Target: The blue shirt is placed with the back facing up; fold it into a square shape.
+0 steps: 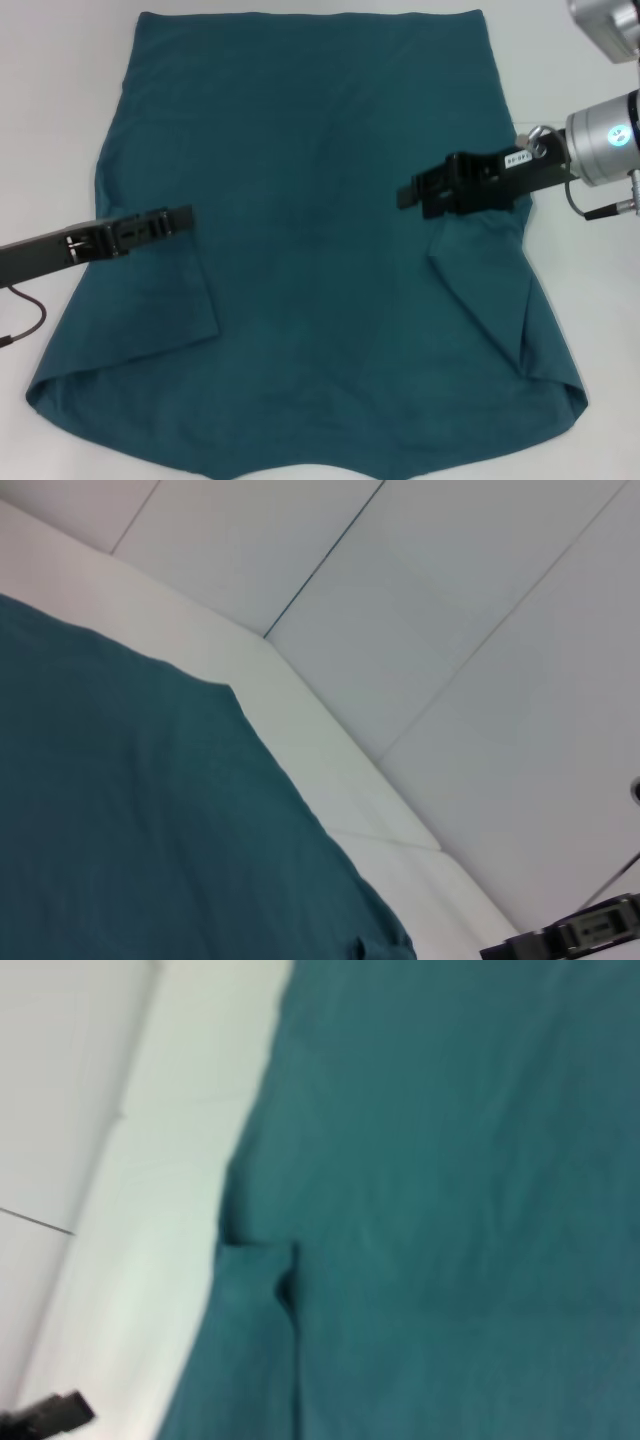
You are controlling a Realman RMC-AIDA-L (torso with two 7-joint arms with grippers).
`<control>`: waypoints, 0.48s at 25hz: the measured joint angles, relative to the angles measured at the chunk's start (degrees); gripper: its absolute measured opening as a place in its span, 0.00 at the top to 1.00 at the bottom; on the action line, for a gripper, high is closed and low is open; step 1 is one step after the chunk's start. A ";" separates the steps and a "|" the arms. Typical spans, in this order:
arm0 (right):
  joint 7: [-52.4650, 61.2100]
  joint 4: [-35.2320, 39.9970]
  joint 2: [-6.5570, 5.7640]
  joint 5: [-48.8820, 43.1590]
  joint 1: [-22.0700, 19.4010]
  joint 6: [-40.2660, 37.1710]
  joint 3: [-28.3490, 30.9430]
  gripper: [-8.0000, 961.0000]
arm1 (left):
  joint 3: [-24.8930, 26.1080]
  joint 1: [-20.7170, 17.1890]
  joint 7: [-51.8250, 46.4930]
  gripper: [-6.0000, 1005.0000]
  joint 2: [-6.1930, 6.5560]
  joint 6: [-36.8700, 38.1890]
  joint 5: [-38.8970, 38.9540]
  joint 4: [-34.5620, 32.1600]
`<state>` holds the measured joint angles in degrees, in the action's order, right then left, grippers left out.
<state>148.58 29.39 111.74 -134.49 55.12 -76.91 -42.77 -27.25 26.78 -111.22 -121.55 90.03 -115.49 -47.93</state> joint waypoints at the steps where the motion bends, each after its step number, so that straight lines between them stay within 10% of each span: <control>1: -0.59 0.00 -0.30 1.66 -0.42 -0.37 -0.16 0.73 | 0.00 0.00 0.00 0.40 0.00 0.00 0.00 0.00; 9: -1.23 2.90 -3.16 1.26 -4.33 -3.41 -1.02 0.47 | 3.23 -0.64 -5.25 0.40 0.90 -0.57 1.40 0.97; 12: -1.30 6.29 -3.94 0.09 -7.06 -5.30 -1.35 0.45 | 4.00 -1.79 -15.22 0.40 3.12 0.24 0.37 1.09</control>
<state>147.28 35.68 107.80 -134.41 48.06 -82.22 -44.12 -23.25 24.99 -126.44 -118.43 90.27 -115.12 -46.85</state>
